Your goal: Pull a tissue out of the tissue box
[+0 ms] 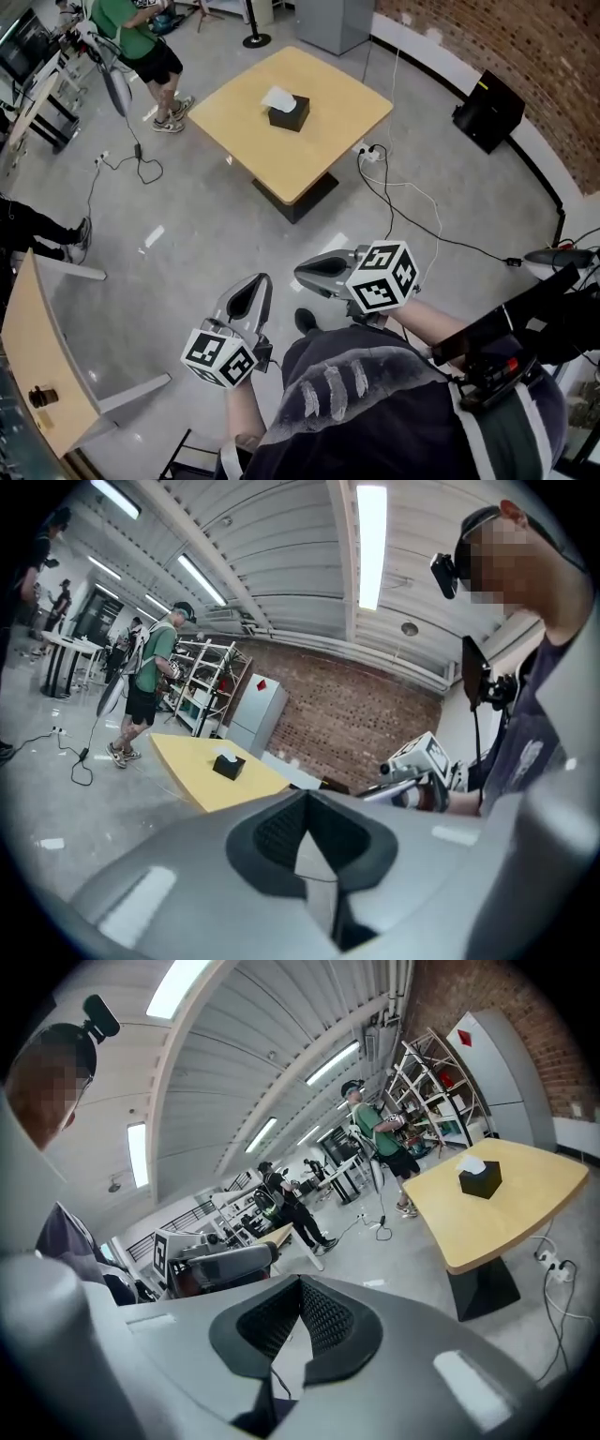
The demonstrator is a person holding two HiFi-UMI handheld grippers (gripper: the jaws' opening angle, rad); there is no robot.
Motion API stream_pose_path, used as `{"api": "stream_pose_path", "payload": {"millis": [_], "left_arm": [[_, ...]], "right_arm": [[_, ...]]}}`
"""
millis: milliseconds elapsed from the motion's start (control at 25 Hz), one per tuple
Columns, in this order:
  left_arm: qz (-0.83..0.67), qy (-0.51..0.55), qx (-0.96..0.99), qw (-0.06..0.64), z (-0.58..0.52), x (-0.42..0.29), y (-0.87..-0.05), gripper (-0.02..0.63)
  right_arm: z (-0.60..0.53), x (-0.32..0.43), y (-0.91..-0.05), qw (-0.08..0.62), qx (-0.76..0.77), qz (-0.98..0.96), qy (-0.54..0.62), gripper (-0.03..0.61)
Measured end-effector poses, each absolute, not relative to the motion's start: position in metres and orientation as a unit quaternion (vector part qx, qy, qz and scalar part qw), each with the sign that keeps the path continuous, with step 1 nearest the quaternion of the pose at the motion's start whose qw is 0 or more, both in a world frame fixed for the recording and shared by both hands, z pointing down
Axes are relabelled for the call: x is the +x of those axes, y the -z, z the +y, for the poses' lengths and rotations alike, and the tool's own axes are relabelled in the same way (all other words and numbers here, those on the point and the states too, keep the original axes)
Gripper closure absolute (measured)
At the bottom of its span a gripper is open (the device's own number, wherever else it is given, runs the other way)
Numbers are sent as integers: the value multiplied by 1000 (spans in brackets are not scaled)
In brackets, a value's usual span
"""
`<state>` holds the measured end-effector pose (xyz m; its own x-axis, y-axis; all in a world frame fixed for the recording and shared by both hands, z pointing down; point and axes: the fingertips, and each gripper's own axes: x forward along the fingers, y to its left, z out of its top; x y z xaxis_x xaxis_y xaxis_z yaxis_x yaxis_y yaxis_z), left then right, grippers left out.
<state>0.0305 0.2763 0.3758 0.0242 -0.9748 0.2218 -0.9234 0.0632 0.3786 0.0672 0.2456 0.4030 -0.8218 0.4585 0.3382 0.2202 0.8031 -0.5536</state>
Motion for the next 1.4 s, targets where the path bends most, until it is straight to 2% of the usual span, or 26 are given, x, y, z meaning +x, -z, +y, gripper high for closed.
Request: {"api": "stream_pose_path", "payload": {"millis": [240,440,720,1400], "left_arm": [[-690,75,688,213,303,-16,-379,612],[-686,92,689,214,315,-44,-385,612],[-682,109,691,215,311,-51,-383,612],[-706,80,662,237,295,-75,-383,612]], "right_arm": [[276,22,-404,245,-180,-919,-249,580],[297,-6,-405,245,-191,-900,-305,580],[302,-17,-403,275,-197,-899,-278,580],[298,-59,-393,246,-268,-878,-312,580]]}}
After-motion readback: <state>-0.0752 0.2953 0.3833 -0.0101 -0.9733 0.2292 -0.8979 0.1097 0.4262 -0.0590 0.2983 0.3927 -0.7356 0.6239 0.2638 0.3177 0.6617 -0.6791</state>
